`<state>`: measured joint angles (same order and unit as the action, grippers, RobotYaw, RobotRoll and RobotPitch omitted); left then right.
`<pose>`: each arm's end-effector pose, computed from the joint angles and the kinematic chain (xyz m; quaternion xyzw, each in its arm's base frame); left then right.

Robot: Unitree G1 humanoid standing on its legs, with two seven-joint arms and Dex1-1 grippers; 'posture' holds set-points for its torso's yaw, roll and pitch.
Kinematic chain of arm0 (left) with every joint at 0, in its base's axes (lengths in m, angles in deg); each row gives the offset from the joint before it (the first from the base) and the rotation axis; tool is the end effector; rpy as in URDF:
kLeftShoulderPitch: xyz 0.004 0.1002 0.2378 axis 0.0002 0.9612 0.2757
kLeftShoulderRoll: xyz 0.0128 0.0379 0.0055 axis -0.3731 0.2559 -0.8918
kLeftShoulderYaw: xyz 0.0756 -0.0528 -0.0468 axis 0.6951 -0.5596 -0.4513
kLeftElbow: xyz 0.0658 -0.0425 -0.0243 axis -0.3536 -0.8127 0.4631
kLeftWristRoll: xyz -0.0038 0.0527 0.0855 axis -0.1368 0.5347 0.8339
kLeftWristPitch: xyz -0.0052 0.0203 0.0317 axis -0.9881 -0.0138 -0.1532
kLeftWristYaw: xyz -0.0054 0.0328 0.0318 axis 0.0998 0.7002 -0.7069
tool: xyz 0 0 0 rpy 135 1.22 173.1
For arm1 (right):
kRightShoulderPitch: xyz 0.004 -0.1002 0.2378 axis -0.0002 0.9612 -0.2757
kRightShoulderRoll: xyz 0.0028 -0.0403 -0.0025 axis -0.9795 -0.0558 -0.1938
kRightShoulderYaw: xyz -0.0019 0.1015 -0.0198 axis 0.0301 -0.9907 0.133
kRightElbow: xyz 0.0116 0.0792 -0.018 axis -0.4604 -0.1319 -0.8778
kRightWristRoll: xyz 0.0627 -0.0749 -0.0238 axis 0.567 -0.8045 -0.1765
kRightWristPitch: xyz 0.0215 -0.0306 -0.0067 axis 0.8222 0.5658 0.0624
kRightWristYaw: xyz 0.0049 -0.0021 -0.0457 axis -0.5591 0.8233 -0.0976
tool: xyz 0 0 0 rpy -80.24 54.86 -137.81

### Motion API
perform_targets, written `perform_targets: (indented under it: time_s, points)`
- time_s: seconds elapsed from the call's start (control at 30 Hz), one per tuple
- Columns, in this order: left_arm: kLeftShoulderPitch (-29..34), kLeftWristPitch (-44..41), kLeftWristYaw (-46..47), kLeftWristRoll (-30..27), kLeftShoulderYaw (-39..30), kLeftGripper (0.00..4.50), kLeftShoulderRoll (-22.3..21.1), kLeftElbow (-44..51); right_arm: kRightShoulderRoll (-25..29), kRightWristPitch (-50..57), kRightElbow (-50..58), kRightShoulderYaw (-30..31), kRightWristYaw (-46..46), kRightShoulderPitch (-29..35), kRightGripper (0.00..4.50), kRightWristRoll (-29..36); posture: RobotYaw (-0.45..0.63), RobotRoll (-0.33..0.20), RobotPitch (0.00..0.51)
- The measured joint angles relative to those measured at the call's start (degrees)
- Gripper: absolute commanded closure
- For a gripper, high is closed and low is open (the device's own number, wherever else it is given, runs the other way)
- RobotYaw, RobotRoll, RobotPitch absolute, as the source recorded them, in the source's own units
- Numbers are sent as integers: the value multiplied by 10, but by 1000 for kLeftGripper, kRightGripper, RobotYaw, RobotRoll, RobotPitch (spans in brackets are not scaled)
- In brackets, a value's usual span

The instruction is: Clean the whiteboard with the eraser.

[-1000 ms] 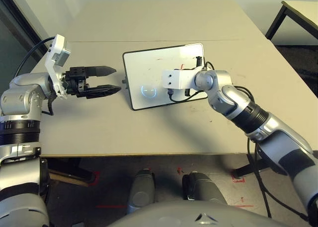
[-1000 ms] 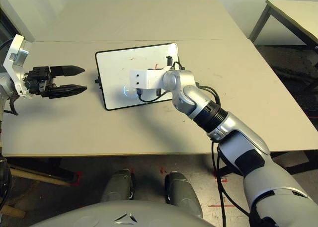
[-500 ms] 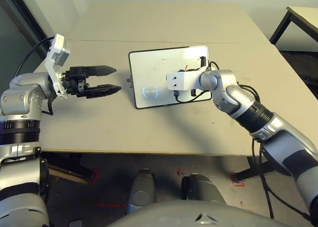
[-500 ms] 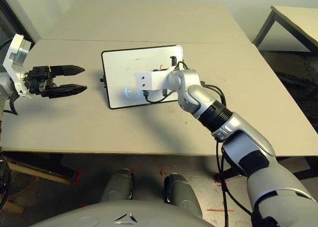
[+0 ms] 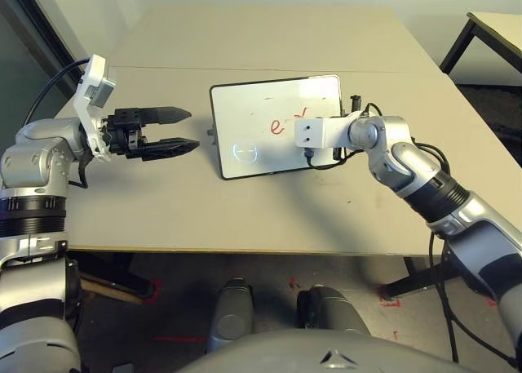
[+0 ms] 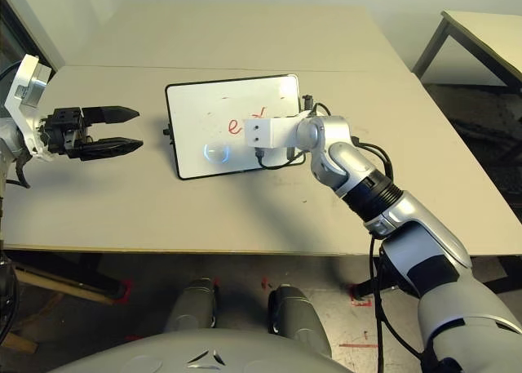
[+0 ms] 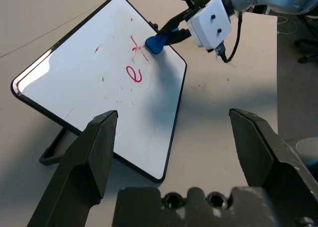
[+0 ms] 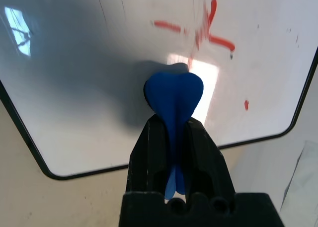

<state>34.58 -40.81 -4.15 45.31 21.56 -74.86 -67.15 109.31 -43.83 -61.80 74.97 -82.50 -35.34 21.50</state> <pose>0.2745 0.3172 0.2106 0.0637 0.0849 -0.5530 0.8264 0.3090 -0.1129 0.1734 -0.6331 0.1284 0.2925 0.7050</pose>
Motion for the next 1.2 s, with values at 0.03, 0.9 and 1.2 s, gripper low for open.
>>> perform_targets:
  time_s: [0.03, 0.9, 1.2]
  points:
    - [0, 0, 0, 0, 0, 0, 0, 0, -6, 0, 0, 0, 0, 0, 4260, -3, 279, 0, 24]
    - [0, -3, 0, 0, 0, 0, -1, 1, -23, -30, -32, -9, 0, -21, 4261, -38, 273, 0, 30]
    - [-9, -3, 0, 0, 4, 0, 1, -2, 18, -27, -42, -33, 0, -15, 4261, -38, 264, 0, 31]
